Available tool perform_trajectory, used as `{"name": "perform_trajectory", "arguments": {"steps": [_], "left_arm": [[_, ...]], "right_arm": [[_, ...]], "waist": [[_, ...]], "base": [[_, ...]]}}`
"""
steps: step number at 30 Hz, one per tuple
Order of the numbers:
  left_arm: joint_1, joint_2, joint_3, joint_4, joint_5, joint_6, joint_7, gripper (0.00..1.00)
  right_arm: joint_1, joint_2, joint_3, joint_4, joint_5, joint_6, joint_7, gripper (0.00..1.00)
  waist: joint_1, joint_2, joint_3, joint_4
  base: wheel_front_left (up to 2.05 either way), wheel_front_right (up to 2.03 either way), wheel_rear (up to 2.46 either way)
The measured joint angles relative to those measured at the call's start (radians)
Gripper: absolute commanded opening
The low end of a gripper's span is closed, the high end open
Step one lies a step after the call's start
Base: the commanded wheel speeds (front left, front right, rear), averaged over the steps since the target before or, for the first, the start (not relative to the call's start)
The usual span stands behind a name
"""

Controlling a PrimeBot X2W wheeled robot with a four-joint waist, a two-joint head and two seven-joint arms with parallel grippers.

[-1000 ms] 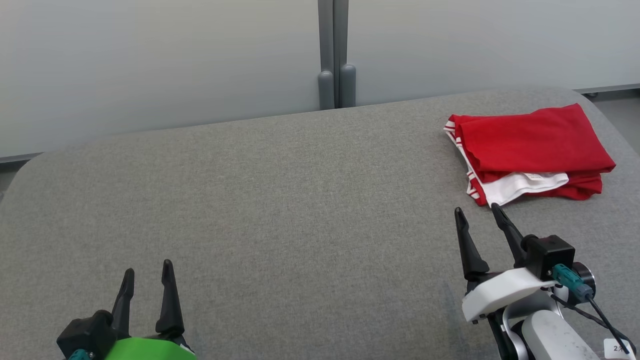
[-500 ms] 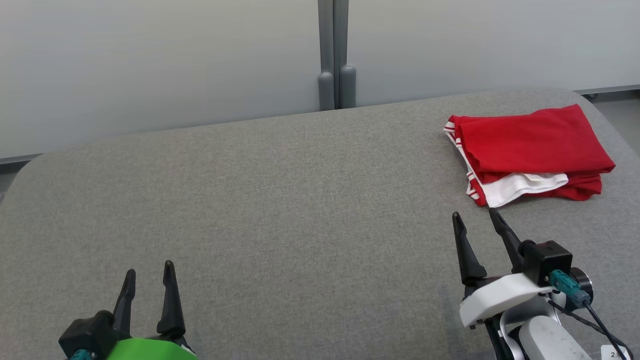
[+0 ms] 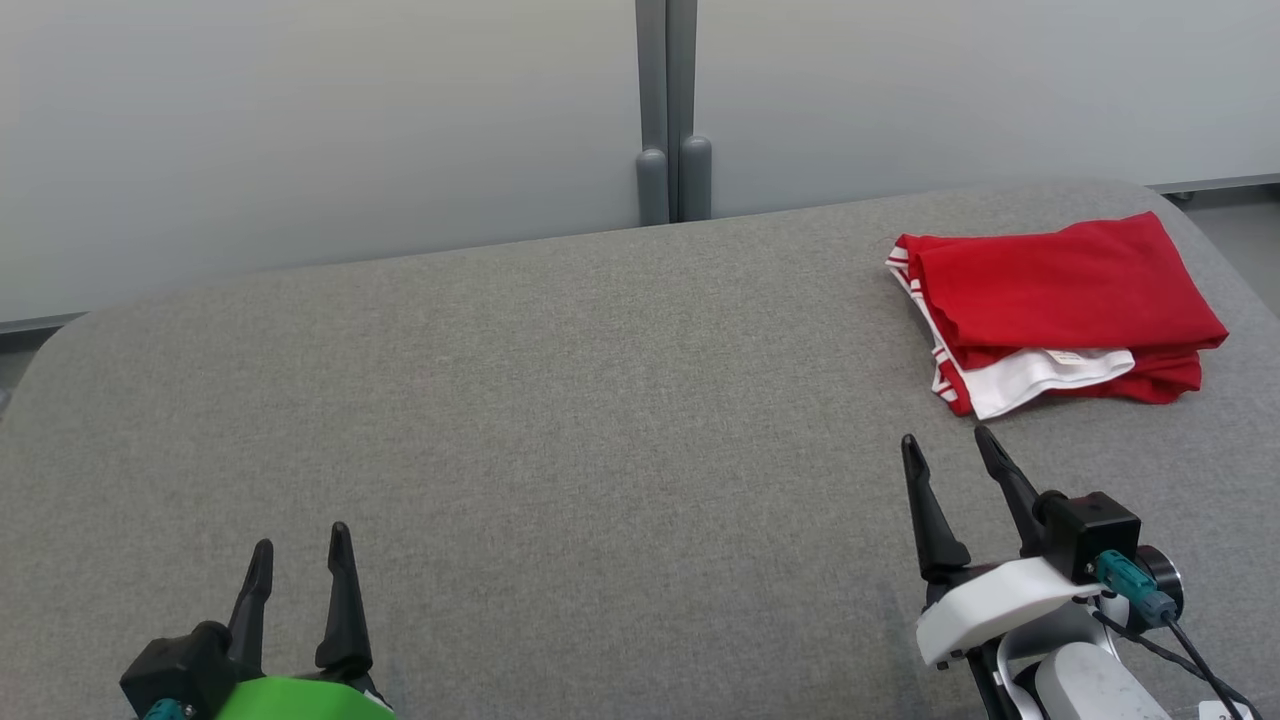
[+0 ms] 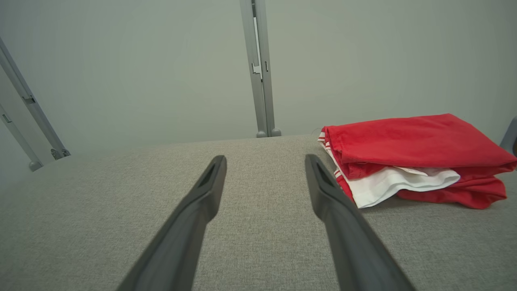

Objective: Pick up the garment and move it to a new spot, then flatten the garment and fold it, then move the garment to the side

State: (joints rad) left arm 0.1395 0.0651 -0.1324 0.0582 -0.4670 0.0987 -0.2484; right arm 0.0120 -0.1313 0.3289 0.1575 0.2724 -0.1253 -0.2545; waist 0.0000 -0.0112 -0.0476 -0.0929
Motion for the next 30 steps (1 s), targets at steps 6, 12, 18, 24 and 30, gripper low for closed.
{"name": "perform_trajectory", "arguments": {"steps": [6,12,18,24,30], "left_arm": [[0.0,0.0,-0.001,0.0,0.002,0.0,0.0,1.0],[0.001,0.0,-0.002,0.0,0.004,0.0,0.0,1.0],[0.014,-0.02,-0.005,0.06,0.004,0.0,0.002,0.0],[0.022,-0.02,-0.004,0.063,-0.029,-0.003,0.011,0.0],[0.022,-0.02,0.001,0.063,-0.108,-0.013,0.028,0.0]], "right_arm": [[0.002,0.0,0.0,-0.001,-0.001,0.0,0.0,1.0],[0.01,0.002,-0.001,-0.005,-0.01,0.0,0.0,1.0],[0.061,0.01,0.007,0.046,-0.009,0.002,0.001,0.0],[0.078,0.013,0.005,0.043,0.028,0.011,0.001,0.0],[0.079,0.017,-0.003,0.028,0.105,0.024,0.005,0.0]], "waist": [[0.0,0.0,-0.001,0.0],[0.0,0.0,-0.001,0.0],[0.0,0.0,-0.001,0.0],[0.0,0.0,0.001,0.002],[0.0,0.0,0.006,0.009]], "base": [[0.0,0.0,0.0],[0.0,0.0,0.0],[0.0,0.0,0.0],[0.0,0.0,0.0],[0.0,0.0,0.0]]}}
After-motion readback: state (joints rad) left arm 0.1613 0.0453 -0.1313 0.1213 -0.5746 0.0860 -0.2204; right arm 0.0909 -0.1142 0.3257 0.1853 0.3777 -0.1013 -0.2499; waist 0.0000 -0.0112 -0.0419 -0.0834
